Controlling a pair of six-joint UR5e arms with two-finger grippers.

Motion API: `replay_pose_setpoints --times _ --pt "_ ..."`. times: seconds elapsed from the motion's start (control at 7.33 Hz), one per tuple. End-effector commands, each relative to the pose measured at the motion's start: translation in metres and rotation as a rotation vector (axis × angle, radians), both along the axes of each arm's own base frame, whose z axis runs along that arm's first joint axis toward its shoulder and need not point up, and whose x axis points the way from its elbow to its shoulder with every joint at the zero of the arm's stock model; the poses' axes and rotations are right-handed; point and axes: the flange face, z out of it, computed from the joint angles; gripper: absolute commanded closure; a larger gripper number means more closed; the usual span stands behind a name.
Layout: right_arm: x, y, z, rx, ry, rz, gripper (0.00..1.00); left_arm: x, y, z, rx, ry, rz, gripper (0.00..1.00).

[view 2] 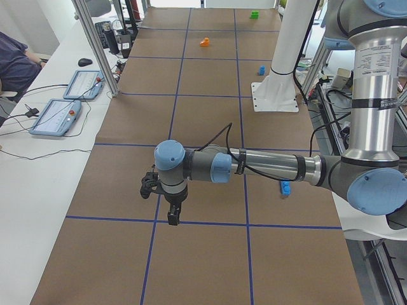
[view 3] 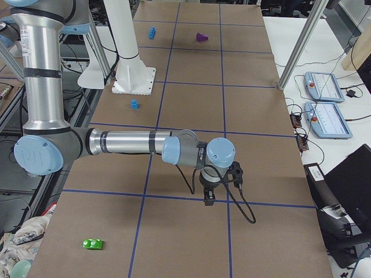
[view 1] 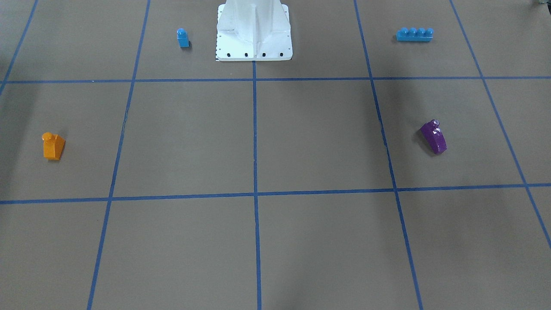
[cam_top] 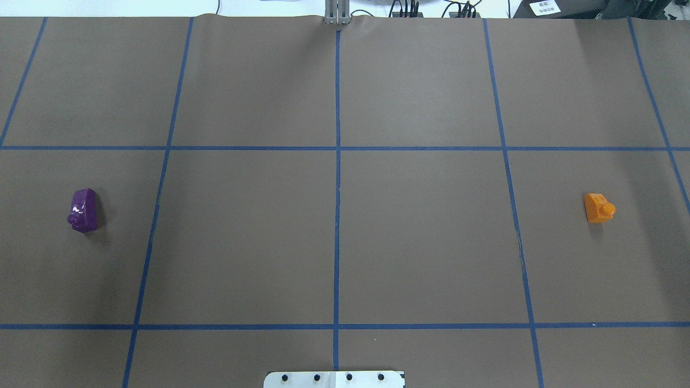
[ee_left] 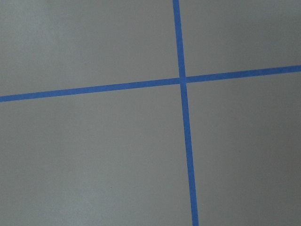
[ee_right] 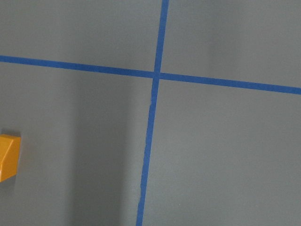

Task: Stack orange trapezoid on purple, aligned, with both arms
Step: 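Move the left gripper down toward the purple trapezoid block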

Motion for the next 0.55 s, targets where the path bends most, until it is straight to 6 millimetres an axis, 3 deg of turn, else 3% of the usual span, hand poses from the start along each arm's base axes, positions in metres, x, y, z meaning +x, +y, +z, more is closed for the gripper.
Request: replay_pose_setpoints --times 0.0,0.14,0.27,0.41 --pt "0.000 -0.002 -0.002 0.004 0.000 0.002 0.00 0.000 -0.001 -0.002 0.004 0.003 0.000 0.00" --pt "0.000 -0.003 -0.004 0.002 0.000 0.006 0.00 0.000 -0.003 -0.017 0.021 0.008 -0.011 0.00" --pt "0.000 -0.004 -0.008 0.007 0.001 0.009 0.00 0.005 -0.004 -0.045 0.057 0.016 -0.004 0.00" --pt "0.000 -0.005 -0.016 0.020 -0.005 0.013 0.00 0.046 -0.014 -0.085 0.153 0.020 0.071 0.00"
